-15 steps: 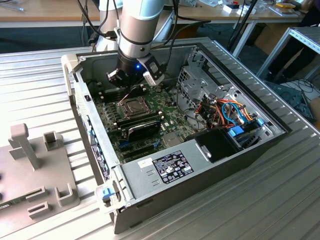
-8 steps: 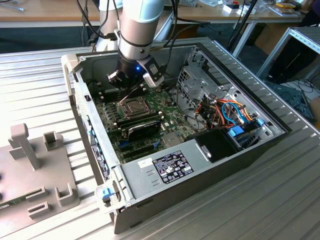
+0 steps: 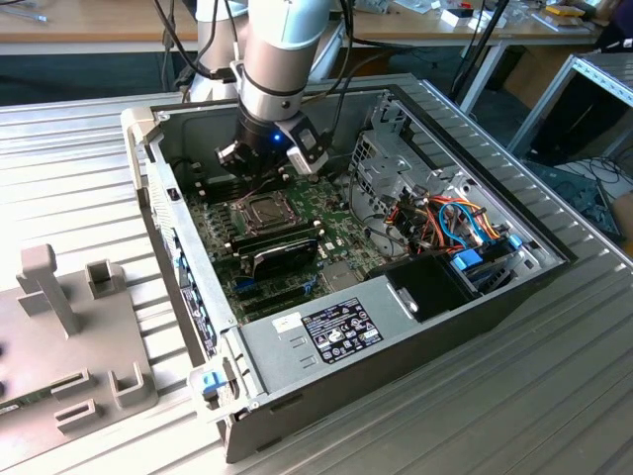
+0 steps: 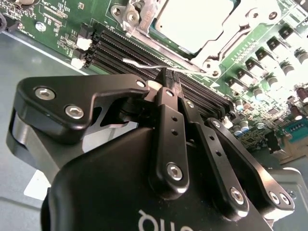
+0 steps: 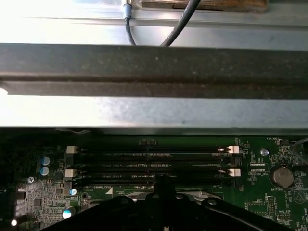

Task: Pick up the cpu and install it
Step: 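Install the first cpu locking lever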

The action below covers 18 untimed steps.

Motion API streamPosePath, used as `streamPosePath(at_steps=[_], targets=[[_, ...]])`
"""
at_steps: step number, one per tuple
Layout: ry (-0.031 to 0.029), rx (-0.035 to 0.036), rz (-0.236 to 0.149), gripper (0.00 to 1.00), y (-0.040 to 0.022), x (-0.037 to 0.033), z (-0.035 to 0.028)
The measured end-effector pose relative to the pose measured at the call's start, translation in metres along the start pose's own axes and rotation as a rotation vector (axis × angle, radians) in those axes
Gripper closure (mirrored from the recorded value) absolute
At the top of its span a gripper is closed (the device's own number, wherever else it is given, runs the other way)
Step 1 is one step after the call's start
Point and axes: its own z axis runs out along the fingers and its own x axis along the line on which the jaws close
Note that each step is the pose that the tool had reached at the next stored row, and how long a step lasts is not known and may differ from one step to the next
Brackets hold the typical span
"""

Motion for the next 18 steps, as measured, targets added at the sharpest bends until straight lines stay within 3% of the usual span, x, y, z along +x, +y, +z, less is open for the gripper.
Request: streamPosePath(at_steps=[5,18], targets=[[-0.0001,0.0,0.0,0.89,-0.0014,-0.0011,0.0069],[0.0,0.0,0.0,0.89,-0.0023,-0.0009,0.0115]])
